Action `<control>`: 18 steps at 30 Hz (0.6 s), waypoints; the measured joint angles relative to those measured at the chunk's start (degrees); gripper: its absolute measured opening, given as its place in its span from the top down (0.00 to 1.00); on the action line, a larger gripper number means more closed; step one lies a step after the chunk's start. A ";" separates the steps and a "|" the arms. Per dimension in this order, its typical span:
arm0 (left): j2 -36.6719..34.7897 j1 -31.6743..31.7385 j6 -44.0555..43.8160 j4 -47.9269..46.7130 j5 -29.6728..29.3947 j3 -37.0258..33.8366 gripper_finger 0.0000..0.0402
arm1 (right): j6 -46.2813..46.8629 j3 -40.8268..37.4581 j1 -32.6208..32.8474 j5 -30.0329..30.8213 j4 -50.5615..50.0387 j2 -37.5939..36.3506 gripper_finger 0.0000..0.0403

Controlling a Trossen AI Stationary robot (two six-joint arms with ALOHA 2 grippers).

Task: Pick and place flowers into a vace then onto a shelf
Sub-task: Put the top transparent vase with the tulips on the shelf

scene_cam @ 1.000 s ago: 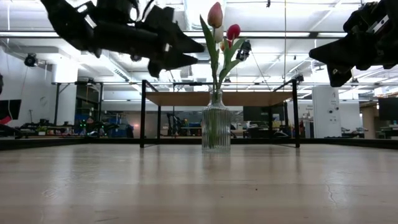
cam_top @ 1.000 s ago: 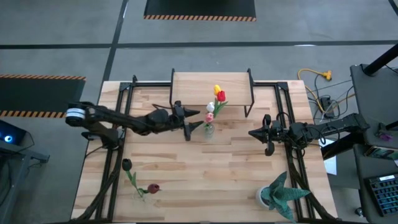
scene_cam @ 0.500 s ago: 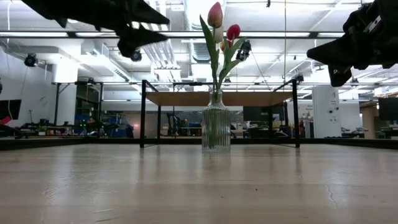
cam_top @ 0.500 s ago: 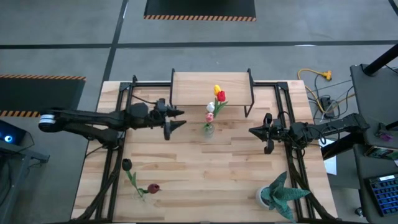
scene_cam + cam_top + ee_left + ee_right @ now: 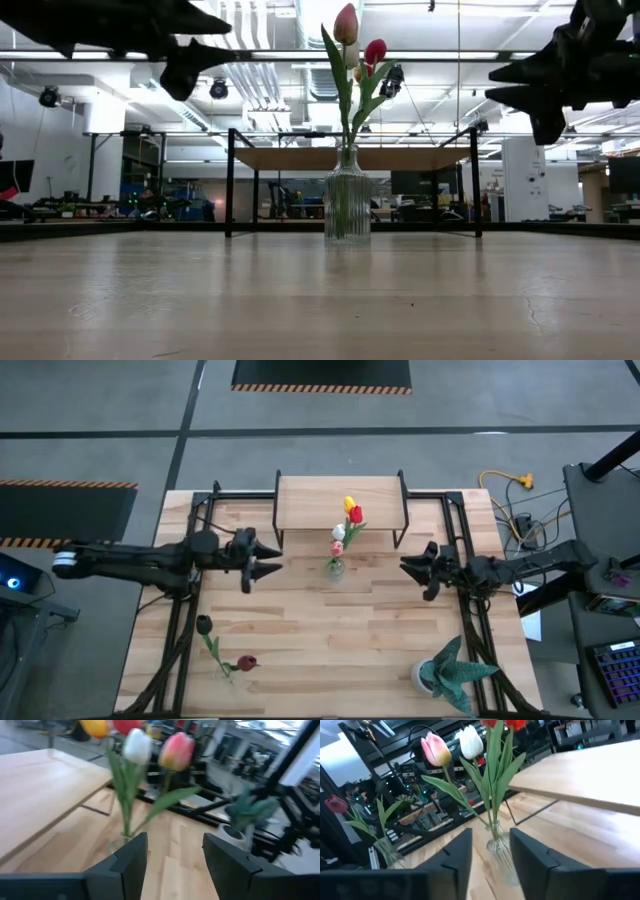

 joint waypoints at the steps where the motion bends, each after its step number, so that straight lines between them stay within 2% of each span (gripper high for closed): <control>1: -1.19 0.00 0.54 0.10 0.91 -0.76 0.56 | 0.35 0.00 0.00 -0.01 0.40 0.74 0.67; 4: -4.88 -0.06 0.75 0.13 1.54 -3.24 0.59 | -1.03 0.00 0.00 0.09 4.50 3.53 0.59; 8: -10.81 0.00 3.41 0.13 1.53 -6.96 0.66 | -6.68 0.43 0.00 2.18 11.45 8.91 0.51; 12: -16.74 0.00 5.02 0.14 1.53 -10.84 0.78 | -7.67 4.65 -0.02 3.78 11.21 15.35 0.45; 18: -23.66 0.00 5.79 0.13 1.54 -16.17 0.97 | -7.74 12.06 0.00 4.00 11.07 28.80 0.39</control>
